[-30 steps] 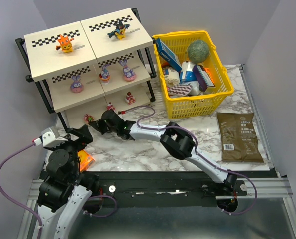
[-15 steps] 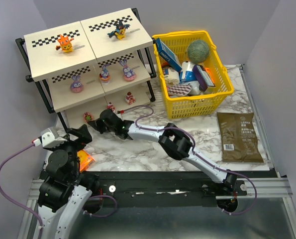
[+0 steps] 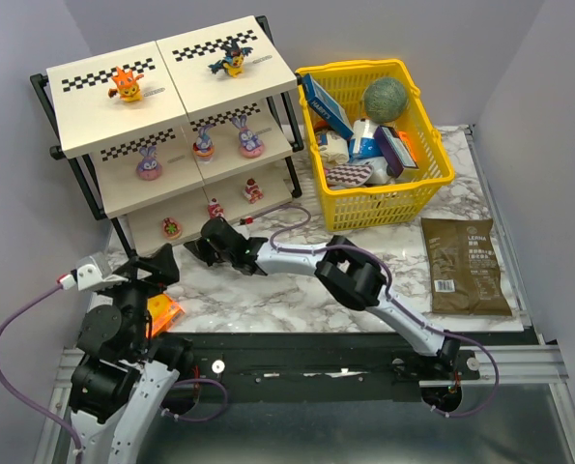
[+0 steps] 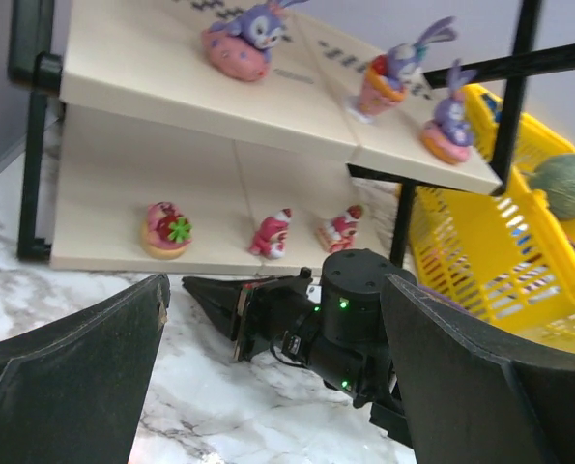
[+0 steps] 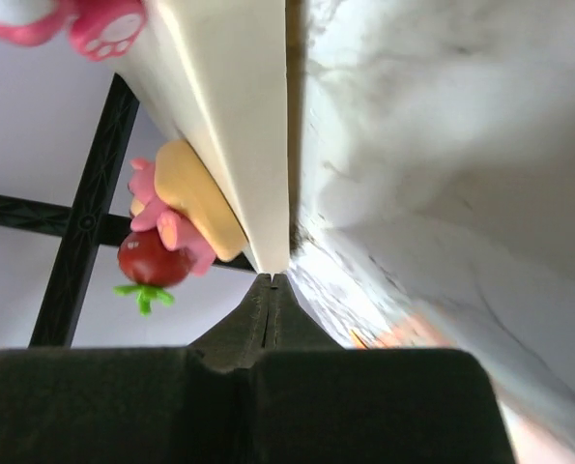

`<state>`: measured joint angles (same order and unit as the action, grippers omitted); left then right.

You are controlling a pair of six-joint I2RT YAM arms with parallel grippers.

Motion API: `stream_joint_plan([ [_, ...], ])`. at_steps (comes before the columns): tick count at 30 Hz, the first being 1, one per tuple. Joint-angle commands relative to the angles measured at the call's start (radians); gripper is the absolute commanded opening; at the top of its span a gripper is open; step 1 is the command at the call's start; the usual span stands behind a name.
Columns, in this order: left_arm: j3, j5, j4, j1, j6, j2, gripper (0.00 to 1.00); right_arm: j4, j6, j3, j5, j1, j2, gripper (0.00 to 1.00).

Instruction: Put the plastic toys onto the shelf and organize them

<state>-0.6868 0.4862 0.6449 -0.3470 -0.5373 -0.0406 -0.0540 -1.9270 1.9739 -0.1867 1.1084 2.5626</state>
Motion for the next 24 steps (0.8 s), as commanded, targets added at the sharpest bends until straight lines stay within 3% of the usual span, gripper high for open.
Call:
stream_joint_plan([
  [1, -0.020, -0.156, -0.050, 0.005, 0.057, 0.039, 0.99, 0.008, 0.054, -0.122, -0.102, 0.013, -0.133, 0.01],
  [6, -0.045, -0.251, -0.062, 0.005, 0.071, 0.004, 0.99, -0.029, 0.100, -0.288, -0.155, 0.016, -0.254, 0.01],
  [12, -0.066, -0.256, -0.036, 0.005, 0.099, -0.056, 0.99, 0.006, 0.209, -0.504, -0.249, 0.016, -0.449, 0.05],
  [15, -0.072, -0.206, -0.004, 0.005, 0.071, -0.085, 0.99, 0.023, 0.308, -0.613, -0.290, 0.016, -0.556, 0.18],
  [17, -0.082, -0.204, 0.027, 0.005, 0.060, -0.114, 0.99, 0.037, 0.384, -0.685, -0.322, 0.016, -0.613, 0.32],
  [19, -0.100, -0.178, 0.048, 0.005, 0.033, -0.133, 0.99, 0.040, 0.475, -0.812, -0.364, 0.016, -0.720, 0.60],
  [22, -0.111, -0.156, 0.059, 0.005, 0.030, -0.150, 0.99, 0.036, 0.590, -0.978, -0.404, 0.018, -0.881, 0.84],
  [24, -0.114, -0.156, 0.050, 0.005, 0.022, -0.153, 0.99, 0.001, 0.684, -1.046, -0.405, 0.018, -0.956, 0.91],
])
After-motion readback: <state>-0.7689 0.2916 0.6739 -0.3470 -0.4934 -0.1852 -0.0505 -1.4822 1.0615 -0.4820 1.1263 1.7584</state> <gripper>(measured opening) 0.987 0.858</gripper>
